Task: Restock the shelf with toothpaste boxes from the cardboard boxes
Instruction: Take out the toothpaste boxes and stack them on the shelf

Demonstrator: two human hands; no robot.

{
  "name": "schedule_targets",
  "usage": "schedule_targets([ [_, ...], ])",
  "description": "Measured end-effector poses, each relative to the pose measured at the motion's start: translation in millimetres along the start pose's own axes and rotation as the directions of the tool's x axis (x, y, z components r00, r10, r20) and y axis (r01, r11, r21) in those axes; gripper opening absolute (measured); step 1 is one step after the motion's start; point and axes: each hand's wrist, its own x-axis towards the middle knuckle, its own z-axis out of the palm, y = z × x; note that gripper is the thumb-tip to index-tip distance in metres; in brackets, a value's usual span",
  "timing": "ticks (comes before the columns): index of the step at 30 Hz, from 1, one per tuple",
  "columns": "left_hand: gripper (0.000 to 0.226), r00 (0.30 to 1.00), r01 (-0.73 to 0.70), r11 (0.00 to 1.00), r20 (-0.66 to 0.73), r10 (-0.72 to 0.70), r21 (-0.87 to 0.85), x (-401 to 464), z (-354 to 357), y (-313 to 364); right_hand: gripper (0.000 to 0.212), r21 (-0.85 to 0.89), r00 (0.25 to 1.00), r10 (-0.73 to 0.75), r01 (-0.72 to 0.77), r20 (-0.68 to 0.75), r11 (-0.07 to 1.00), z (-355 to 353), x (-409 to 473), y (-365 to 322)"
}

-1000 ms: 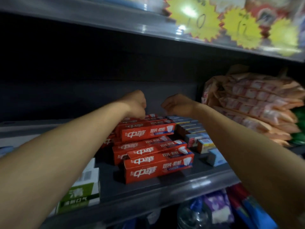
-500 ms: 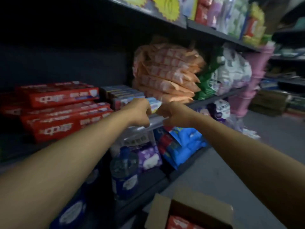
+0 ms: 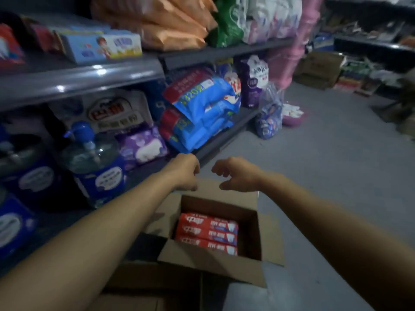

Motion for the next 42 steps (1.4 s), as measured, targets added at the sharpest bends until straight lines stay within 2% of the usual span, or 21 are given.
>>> schedule_targets([
  [3,0.043,0.997,0.012,1.0,0.072,-0.011,-0.01,5.9,44.9,-1.7,0.048,0.013,0.998,0.046,-0.046,0.051,0.999,42.0,-9.2,25.1],
  [7,0.024,0.989,0.032,0.999,0.144,-0.035,0.023,8.8,87.2,-8.8,0.042,-0.05,0.991,0.087,-0.082,0.104,0.995,86.4,-14.6,47.8],
  [12,0.033,0.98,0.06,0.998,0.188,-0.059,-0.003,14.9,117.2,-19.8,0.047,-0.066,0.97,0.112,-0.1,0.215,0.993,121.4,-12.4,68.2],
  [17,0.026,0.972,0.09,0.996,0.222,-0.083,-0.021,21.4,130.1,-35.2,0.046,-0.114,0.892,0.259,-0.233,0.372,0.966,153.5,2.0,82.6],
  [20,0.027,0.969,0.105,0.994,0.229,-0.094,-0.036,24.9,135.1,-44.3,0.055,-0.119,0.846,0.31,-0.288,0.434,0.95,170.9,9.2,88.5],
  [23,0.031,0.969,0.12,0.992,0.223,-0.106,-0.047,28.3,138.1,-50.2,0.058,-0.115,0.829,0.325,-0.307,0.454,0.945,180.2,15.3,93.2],
  [28,0.032,0.96,0.142,0.988,0.254,-0.12,-0.067,30.1,142.8,-57.4,0.052,-0.072,0.816,0.321,-0.328,0.48,0.942,183.6,19.0,97.5],
  [35,0.029,0.963,0.136,0.989,0.243,-0.117,-0.061,27.9,142.6,-59.2,0.044,-0.017,0.862,0.242,-0.262,0.445,0.965,175.1,11.5,96.0],
  [39,0.028,0.967,0.119,0.992,0.234,-0.104,-0.049,26.5,134.3,-56.8,0.038,-0.037,0.905,0.203,-0.204,0.374,0.978,160.3,9.0,90.6],
  [42,0.038,0.974,0.11,0.993,0.201,-0.101,-0.037,23.2,122.8,-54.1,0.037,-0.015,0.927,0.199,-0.205,0.318,0.979,141.6,6.3,87.0],
])
